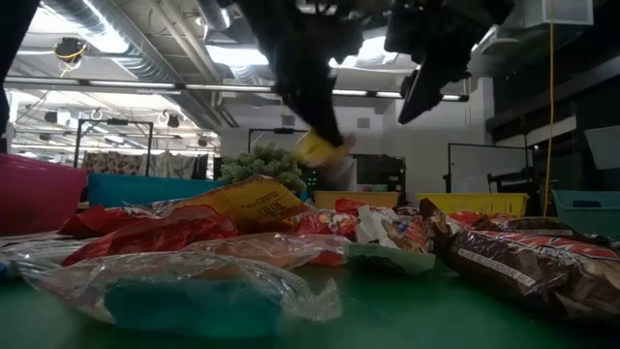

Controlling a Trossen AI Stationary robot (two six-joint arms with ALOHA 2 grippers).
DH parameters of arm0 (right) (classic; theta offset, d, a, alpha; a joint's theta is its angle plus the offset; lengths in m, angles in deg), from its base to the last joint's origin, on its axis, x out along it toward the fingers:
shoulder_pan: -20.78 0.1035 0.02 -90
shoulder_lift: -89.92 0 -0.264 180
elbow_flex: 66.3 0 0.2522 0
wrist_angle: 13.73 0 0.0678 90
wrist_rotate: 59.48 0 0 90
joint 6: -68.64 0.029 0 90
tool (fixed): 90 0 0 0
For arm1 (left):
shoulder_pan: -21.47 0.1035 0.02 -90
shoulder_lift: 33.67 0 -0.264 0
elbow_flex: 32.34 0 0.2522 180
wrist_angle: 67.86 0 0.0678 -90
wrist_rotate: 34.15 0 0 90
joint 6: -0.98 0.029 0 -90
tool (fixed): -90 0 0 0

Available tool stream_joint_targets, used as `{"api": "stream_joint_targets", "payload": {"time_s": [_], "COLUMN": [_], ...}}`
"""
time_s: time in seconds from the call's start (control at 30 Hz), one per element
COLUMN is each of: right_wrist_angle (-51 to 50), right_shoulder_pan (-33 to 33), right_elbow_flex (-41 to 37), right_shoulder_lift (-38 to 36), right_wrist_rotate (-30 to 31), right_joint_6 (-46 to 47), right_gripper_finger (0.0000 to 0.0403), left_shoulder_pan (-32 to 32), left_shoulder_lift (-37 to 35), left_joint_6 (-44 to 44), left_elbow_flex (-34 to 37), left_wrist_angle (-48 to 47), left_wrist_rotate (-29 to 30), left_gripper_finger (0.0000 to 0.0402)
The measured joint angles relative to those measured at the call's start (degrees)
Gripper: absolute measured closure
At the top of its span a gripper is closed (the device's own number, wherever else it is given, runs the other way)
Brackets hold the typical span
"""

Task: Sort candy
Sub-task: Put the yellow candy into the yellow bin

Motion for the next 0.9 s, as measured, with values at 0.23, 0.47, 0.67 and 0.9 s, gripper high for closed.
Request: {"api": "stream_joint_targets", "payload": {"time_s": [0.23, 0.47, 0.67, 0.9], "right_wrist_angle": [2.51, 6.53, 12.79, 16.36], "right_shoulder_pan": [0.04, 0.07, 0.07, 0.05], "right_elbow_flex": [0.0, 0.0, 0.0, 0.0], "right_shoulder_lift": [0.0, 0.0, 0.0, 0.02], "right_wrist_rotate": [-1.51, -4.48, -4.42, 0.17], "right_joint_6": [-0.03, 0.18, 0.36, 2.35], "right_gripper_finger": [0.0194, 0.0194, 0.0194, 0.0194], "left_shoulder_pan": [-1.28, -2.36, -2.38, -2.47], "left_shoulder_lift": [0.0, -0.04, -0.04, -0.04], "left_joint_6": [1.0, 1.95, 3.22, 3.34], "left_elbow_flex": [-5.1, -10.18, -12.83, -14.56], "left_wrist_angle": [-0.21, -3.67, -3.44, -2.97], "left_wrist_rotate": [3.48, 16.01, 20.56, 22.28], "left_gripper_finger": [0.0402, 0.0401, 0.0401, 0.0401]}}
